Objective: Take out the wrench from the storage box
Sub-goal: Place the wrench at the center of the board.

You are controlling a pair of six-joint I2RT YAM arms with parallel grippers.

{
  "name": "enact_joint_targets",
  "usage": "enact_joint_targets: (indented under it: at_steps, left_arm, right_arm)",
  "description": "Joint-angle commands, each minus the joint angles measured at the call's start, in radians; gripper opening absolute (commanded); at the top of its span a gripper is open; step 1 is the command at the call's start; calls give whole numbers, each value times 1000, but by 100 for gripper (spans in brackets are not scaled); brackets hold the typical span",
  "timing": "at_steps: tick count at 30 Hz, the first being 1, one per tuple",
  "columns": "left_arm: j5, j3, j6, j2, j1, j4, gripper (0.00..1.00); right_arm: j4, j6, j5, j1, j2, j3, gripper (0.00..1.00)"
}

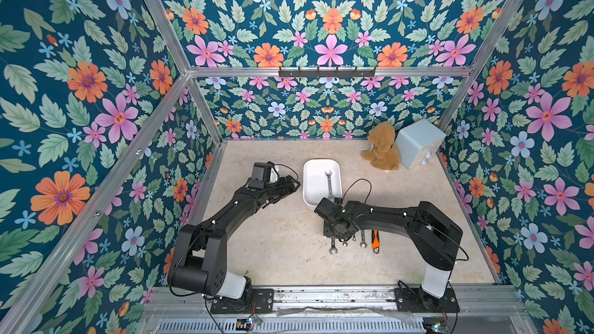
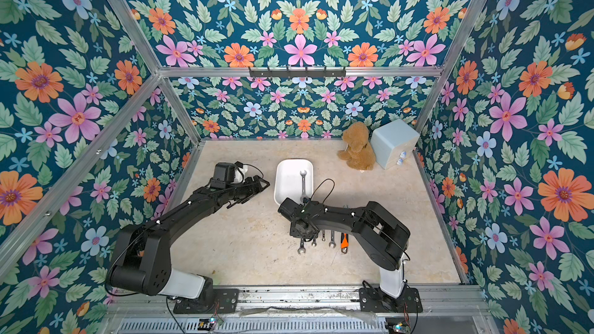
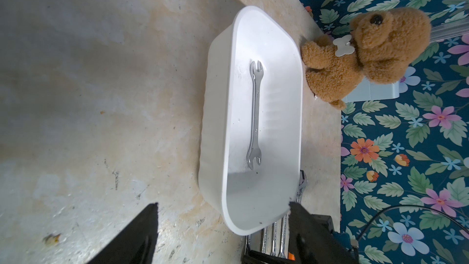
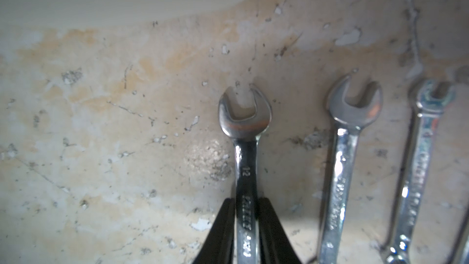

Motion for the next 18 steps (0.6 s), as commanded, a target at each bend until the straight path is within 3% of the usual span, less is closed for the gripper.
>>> enact_joint_targets:
  at_steps: [1,7,11,18]
  left_arm:
    - [8,-3,5,1,-2,18,83]
    - [-13,7,12,28,-19,5,81]
    - [-10,34,5,72,-38,1,73]
    - [-10,91,-10,153,-60,-9,59]
  right_arm:
    - [-25,-3,2,1,2,16,29]
    - [-128,-35,6,3,-89,60,31]
    - [-219,-97,40,-9,-158,142,31]
    - [-245,-252,5,-160,-81,342,28]
